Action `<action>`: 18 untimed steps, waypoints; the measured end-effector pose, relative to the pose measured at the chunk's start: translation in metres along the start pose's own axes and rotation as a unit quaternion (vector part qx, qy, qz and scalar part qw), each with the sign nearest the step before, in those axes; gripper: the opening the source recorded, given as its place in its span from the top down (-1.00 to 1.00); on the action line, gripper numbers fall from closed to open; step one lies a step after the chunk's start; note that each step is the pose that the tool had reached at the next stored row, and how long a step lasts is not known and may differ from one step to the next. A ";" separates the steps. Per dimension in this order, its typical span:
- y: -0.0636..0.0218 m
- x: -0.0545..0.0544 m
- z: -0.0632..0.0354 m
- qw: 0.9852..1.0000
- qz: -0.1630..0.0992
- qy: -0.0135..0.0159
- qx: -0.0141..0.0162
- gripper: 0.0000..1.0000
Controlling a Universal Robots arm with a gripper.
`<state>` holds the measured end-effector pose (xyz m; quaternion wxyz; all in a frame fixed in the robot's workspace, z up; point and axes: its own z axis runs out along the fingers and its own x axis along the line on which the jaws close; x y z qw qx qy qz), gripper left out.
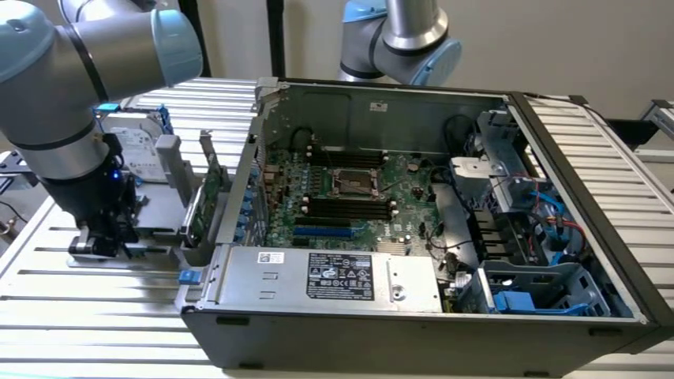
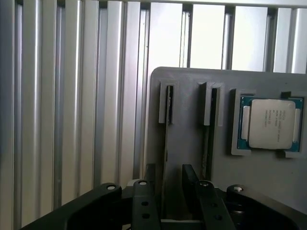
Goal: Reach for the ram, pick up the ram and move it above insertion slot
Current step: 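Pick up the ram and move it above insertion slot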
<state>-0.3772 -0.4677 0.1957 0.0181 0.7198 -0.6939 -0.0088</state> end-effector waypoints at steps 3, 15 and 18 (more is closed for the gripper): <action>-0.0008 0.000 0.0002 1.000 0.000 -0.001 -0.001 0.27; -0.0010 0.000 0.0005 1.000 0.000 -0.002 -0.002 0.73; -0.0010 0.000 0.0005 1.000 0.000 -0.002 -0.002 0.73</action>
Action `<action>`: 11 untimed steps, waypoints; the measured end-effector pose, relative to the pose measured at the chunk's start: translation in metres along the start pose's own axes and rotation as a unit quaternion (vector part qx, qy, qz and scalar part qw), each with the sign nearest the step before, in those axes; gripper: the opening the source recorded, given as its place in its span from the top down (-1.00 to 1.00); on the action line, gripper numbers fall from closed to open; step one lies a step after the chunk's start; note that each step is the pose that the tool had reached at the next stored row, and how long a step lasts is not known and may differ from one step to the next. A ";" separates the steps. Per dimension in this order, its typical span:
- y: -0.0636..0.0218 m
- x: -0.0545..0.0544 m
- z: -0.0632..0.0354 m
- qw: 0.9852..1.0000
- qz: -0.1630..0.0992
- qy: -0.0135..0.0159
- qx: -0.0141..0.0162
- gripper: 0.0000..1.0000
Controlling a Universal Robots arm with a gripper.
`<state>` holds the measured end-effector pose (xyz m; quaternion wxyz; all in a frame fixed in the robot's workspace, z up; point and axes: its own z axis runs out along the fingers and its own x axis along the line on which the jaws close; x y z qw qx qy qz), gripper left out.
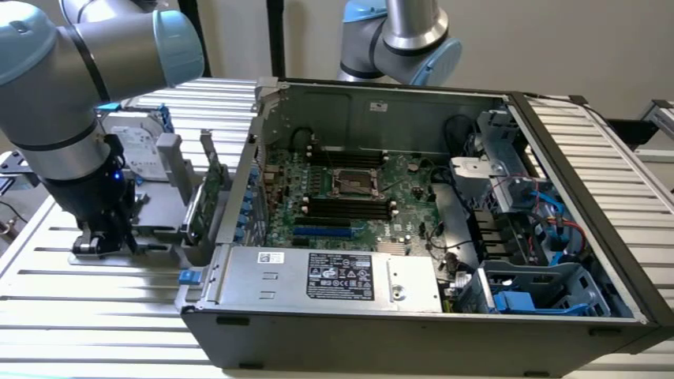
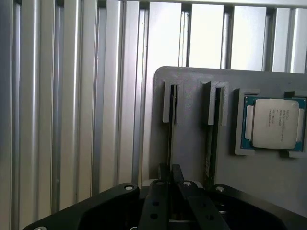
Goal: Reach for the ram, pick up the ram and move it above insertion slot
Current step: 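Pick up the ram and move it above insertion slot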
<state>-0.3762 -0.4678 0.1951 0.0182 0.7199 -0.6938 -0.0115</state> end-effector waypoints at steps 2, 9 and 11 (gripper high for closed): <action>0.0000 0.000 -0.0005 1.000 0.000 0.000 0.000 0.73; 0.0004 0.000 -0.0101 1.000 0.000 0.000 0.000 0.73; 0.0006 0.000 -0.0147 1.000 0.000 0.000 0.000 0.73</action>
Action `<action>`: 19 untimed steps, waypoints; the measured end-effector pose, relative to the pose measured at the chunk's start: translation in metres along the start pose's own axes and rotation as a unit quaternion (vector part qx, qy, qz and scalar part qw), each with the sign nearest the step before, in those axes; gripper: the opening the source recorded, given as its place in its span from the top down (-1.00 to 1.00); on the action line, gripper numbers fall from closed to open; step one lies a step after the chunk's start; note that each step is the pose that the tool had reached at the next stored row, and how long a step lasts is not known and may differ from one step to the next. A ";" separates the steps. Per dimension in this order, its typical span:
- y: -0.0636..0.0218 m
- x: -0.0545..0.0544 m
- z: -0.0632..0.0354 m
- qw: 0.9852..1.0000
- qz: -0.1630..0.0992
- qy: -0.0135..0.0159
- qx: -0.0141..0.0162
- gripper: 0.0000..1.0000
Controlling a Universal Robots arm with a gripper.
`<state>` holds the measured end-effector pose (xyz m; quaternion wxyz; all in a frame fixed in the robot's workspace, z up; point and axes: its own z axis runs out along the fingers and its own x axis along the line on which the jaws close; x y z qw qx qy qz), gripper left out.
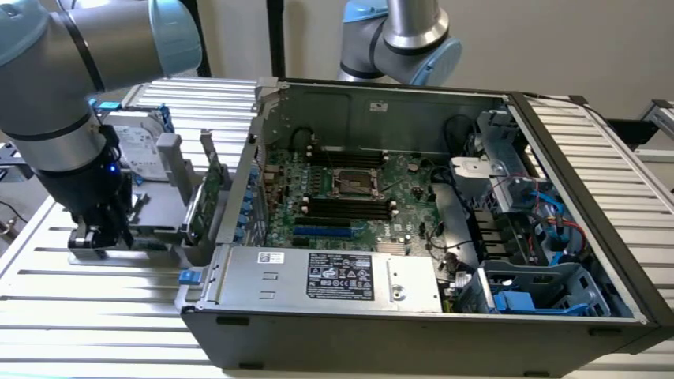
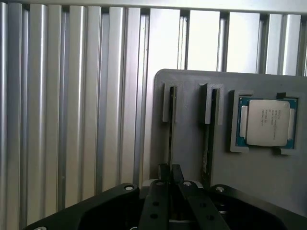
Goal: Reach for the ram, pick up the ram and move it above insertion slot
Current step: 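Pick up the ram and move it above insertion slot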
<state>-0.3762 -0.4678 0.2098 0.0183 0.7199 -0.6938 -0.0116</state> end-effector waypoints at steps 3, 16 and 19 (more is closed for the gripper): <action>0.0003 0.000 -0.0085 1.000 0.000 0.000 0.000 0.73; -0.0011 0.001 -0.0653 1.000 -0.001 -0.001 0.000 0.73; -0.0048 0.001 -0.0794 1.000 -0.003 -0.001 0.000 0.73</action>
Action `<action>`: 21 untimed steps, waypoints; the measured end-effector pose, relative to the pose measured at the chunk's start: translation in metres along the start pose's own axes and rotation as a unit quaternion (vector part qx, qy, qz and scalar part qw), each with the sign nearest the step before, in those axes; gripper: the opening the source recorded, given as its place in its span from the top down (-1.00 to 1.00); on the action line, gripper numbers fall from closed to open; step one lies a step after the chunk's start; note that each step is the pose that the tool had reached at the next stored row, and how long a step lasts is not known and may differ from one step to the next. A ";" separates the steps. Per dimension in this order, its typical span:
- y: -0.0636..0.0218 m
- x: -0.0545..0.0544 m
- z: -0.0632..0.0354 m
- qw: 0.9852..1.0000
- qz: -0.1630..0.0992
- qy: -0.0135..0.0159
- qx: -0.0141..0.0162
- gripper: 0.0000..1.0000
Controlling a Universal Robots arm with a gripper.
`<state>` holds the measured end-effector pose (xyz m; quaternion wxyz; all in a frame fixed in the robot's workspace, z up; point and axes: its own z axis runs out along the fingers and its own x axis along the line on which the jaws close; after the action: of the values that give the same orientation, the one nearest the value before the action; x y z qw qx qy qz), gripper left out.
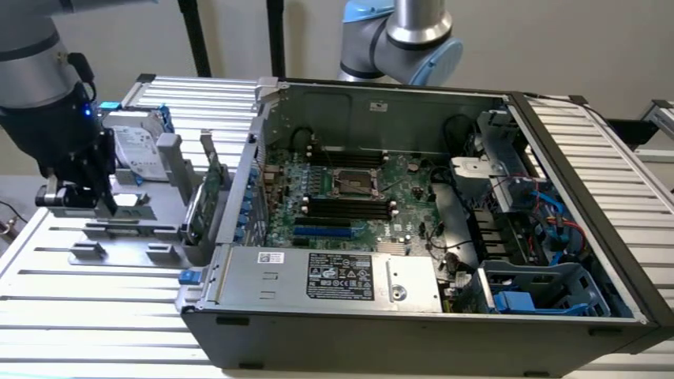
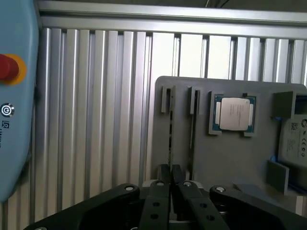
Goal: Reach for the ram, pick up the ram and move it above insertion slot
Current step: 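Pick up the ram and move it above insertion slot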
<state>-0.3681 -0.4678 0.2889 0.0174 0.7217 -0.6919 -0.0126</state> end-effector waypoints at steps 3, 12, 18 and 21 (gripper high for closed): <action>-0.0050 0.000 -0.0137 1.000 -0.002 -0.001 0.000 0.73; -0.0279 0.002 -0.0550 1.000 -0.005 -0.004 0.000 0.73; -0.0406 0.002 -0.0772 1.000 -0.008 -0.005 0.000 0.73; -0.0476 0.002 -0.0851 1.000 -0.009 -0.007 0.000 0.73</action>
<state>-0.3169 -0.4676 0.3718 0.0124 0.7280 -0.6852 -0.0174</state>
